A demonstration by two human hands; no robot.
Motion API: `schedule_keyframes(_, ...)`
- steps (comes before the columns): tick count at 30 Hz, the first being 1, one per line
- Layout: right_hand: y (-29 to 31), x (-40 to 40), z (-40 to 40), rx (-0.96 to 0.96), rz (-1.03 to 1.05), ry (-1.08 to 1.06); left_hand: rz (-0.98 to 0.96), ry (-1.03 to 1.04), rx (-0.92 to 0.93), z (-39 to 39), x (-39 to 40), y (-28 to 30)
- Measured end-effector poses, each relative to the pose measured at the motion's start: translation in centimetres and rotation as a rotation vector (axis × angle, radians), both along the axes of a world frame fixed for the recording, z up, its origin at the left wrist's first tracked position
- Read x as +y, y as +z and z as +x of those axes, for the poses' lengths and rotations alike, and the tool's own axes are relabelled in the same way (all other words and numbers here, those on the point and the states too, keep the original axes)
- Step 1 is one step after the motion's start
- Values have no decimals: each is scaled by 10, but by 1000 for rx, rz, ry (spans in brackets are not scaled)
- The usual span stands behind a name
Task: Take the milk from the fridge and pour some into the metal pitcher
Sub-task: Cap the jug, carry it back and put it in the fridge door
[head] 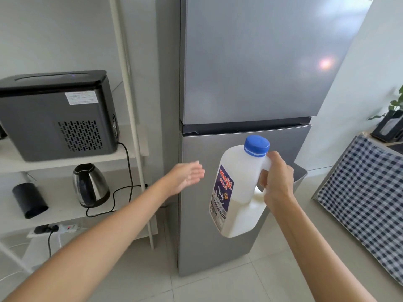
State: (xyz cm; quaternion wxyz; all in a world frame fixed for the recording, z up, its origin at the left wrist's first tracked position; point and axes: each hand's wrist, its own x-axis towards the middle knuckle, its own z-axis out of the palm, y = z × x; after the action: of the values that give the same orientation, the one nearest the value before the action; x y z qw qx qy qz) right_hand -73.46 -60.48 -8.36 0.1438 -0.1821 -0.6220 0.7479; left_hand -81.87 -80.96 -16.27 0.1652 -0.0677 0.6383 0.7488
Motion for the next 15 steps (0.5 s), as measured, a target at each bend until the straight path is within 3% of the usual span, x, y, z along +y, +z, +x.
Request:
schedule_keyframes(3, -2, 6, 2, -17, 14, -5, -326, 45, 282, -25, 4, 30)
schedule_keyframes(6, -5, 13, 6, -36, 37, -6, -973, 20, 727, -38, 5, 38)
schedule_keyframes(8, -8, 18, 8, -45, 52, -11, -1238, -77, 917, -46, 5, 36)
schedule_keyframes(11, -12, 27, 10, -57, 55, -24, -1412, -137, 955, -61, 5, 33)
schedule_keyframes(15, -13, 39, 12, -62, 53, -58, -1444, -58, 904, -73, 13, 37)
